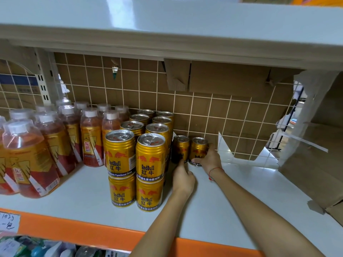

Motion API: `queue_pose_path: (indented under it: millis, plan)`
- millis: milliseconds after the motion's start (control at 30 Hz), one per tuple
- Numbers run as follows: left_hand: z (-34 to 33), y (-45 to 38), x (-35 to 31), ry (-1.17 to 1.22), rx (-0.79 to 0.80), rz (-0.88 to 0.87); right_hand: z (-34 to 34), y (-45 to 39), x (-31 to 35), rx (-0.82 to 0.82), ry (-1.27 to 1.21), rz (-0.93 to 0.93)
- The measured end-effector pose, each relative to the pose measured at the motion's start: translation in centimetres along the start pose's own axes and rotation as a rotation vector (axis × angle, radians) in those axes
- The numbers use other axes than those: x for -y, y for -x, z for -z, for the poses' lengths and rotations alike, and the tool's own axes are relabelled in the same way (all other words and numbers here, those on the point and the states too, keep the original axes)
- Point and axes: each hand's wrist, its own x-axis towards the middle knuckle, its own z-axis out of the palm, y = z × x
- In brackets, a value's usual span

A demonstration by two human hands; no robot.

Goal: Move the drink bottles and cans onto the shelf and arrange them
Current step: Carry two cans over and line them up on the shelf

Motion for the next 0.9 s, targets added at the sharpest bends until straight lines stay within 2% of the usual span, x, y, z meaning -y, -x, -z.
queue_pose_path:
  millis: [467,733,900]
  plan:
    - [0.3,0.0,-0.3,-0.007,0.05,-0.01,1.5,2.8,-0.2,0.09,-0.066,0.031]
    - [0.6,3.3,-1.5,-0.2,0.152,-0.097,6.1,8.3,0.8,0.159,0.173,-0.02]
    - [1.5,6.5,-1.7,-0.322,0.235,-0.164,8.3,11.9,1.4,0.152,0.283,0.043]
